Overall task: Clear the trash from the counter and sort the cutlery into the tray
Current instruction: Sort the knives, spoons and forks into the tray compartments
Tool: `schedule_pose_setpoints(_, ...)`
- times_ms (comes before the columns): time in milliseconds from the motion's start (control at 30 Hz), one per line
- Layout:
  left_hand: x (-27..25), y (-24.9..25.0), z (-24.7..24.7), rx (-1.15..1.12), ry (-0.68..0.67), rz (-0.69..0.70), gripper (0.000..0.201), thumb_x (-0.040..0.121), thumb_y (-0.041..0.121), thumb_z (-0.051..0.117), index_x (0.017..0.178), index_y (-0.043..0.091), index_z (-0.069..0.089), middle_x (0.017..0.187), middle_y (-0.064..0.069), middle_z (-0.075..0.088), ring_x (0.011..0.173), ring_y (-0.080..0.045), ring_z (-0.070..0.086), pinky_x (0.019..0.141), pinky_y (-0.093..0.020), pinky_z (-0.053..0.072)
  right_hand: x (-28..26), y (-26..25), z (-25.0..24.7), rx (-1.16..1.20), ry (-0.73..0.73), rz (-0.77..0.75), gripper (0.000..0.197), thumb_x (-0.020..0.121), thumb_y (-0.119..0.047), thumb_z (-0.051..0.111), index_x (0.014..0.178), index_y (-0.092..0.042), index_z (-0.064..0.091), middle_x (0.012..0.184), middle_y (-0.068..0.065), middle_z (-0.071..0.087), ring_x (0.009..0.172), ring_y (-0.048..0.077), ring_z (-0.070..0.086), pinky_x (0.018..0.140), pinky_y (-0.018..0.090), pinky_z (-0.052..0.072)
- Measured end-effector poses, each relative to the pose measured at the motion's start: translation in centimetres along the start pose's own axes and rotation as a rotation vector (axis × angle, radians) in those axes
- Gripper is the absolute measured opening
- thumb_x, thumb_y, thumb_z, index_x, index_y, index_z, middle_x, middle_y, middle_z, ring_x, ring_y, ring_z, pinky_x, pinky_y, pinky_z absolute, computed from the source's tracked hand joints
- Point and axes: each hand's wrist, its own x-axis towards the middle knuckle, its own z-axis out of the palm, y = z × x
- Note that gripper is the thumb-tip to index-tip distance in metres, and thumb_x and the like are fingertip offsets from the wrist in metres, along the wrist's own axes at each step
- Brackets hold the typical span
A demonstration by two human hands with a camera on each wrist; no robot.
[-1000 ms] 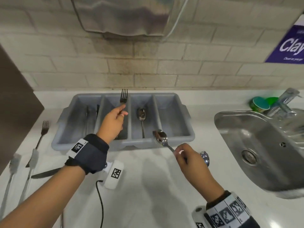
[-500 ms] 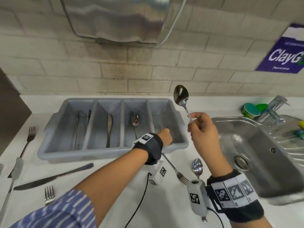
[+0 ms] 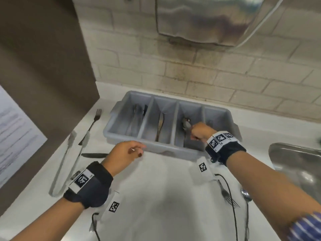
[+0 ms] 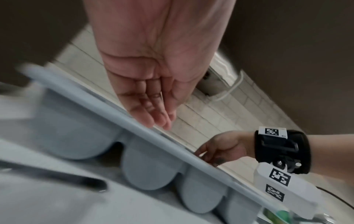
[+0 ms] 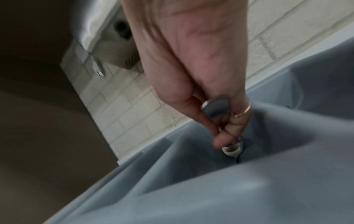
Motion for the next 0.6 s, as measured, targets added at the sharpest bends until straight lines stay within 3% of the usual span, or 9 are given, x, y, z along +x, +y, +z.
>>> schedule_pose_setpoints(67, -2.1, -2.2, -1.9, 0.088, 0.084, -0.076, 0.034, 0.088, 0.001, 0.054, 0.081, 0.033, 0.065, 0.077, 0.01, 0.069, 0.062, 0.002, 0.062, 0.057, -0.005, 0.047, 0.9, -0.7, 1.0, -0.11, -0.024, -0.009, 0.038, 0.089, 0.003, 0.042, 0.126, 0.011, 0.046, 0.132, 0.028, 0.05, 0.097, 0.026, 0.052, 0.071, 0.025, 0.046)
schedule_pose_setpoints(167, -4.9, -4.9, -3.9, 0.326, 0.198, -0.227, 0.009, 0.083, 0.02, 0.064, 0.074, 0.02, 0.064, 0.081, -0.002, 0.07, 0.075, -0.021, 0.064, 0.065, -0.025, 0.048, 2.0, -1.1, 2.2, -0.234, -0.015, -0.036, 0.037, 0.088, -0.001, 0.045, 0.123, 0.011, 0.05, 0.13, 0.027, 0.052, 0.118, 0.037, 0.05, 0.095, 0.037, 0.043)
schedule_pose_setpoints(267, -7.4, -6.9, -4.4, 0.531, 0.176, -0.402, 0.026, 0.076, 0.044, 0.067, 0.066, 0.023, 0.055, 0.074, 0.004, 0.064, 0.077, -0.018, 0.061, 0.069, -0.027, 0.043, 1.5, -2.3, 3.1, -0.146, 0.168, -0.147, 0.038, 0.079, -0.014, 0.055, 0.116, -0.004, 0.058, 0.121, 0.018, 0.059, 0.113, 0.036, 0.055, 0.097, 0.038, 0.046)
schedule_pose_setpoints(333, -8.6, -7.7, -3.9, 0.588, 0.145, -0.475, 0.034, 0.073, 0.052, 0.066, 0.075, 0.019, 0.06, 0.081, 0.001, 0.067, 0.083, -0.018, 0.062, 0.074, -0.029, 0.046, -0.7, -4.0, 4.4, -0.05, 0.395, -0.333, 0.033, 0.077, -0.019, 0.06, 0.11, -0.015, 0.06, 0.114, 0.017, 0.06, 0.102, 0.034, 0.059, 0.094, 0.041, 0.049)
schedule_pose_setpoints(367, -9.1, -8.3, -3.6, 0.601, 0.13, -0.496, 0.037, 0.074, 0.053, 0.066, 0.08, 0.016, 0.061, 0.086, 0.0, 0.067, 0.087, -0.019, 0.063, 0.077, -0.029, 0.047, -2.2, -5.2, 5.4, 0.012, 0.455, -0.455, 0.027, 0.079, -0.014, 0.061, 0.106, -0.014, 0.06, 0.109, 0.017, 0.061, 0.093, 0.03, 0.06, 0.088, 0.037, 0.049)
schedule_pose_setpoints(433, -9.7, -9.0, -2.7, 0.612, 0.08, -0.523, 0.035, 0.077, 0.049, 0.064, 0.086, 0.016, 0.058, 0.09, -0.001, 0.063, 0.093, -0.02, 0.062, 0.08, -0.028, 0.047, -5.2, -7.2, 8.1, 0.042, 0.359, -0.652, 0.015, 0.084, -0.009, 0.057, 0.099, -0.013, 0.058, 0.091, 0.011, 0.063, 0.072, 0.019, 0.058, 0.07, 0.027, 0.044)
schedule_pose_setpoints(500, -10.2, -9.6, -2.0, 0.576, 0.067, -0.536, 0.022, 0.082, 0.039, 0.061, 0.082, 0.018, 0.052, 0.086, 0.001, 0.058, 0.094, -0.021, 0.063, 0.082, -0.028, 0.048, -6.7, -9.0, 11.7, -0.114, 0.178, -0.729, 0.012, 0.087, -0.013, 0.053, 0.098, -0.013, 0.057, 0.083, 0.004, 0.063, 0.063, 0.017, 0.052, 0.062, 0.024, 0.04)
schedule_pose_setpoints(600, -10.8, -10.0, -1.8, 0.547, 0.085, -0.564, 0.016, 0.081, 0.027, 0.057, 0.072, 0.018, 0.05, 0.071, 0.003, 0.052, 0.083, -0.022, 0.062, 0.074, -0.028, 0.047, -5.4, -10.3, 16.7, -0.366, -0.022, -0.738, 0.024, 0.086, -0.012, 0.055, 0.11, -0.01, 0.058, 0.108, 0.009, 0.063, 0.089, 0.025, 0.059, 0.079, 0.029, 0.047)
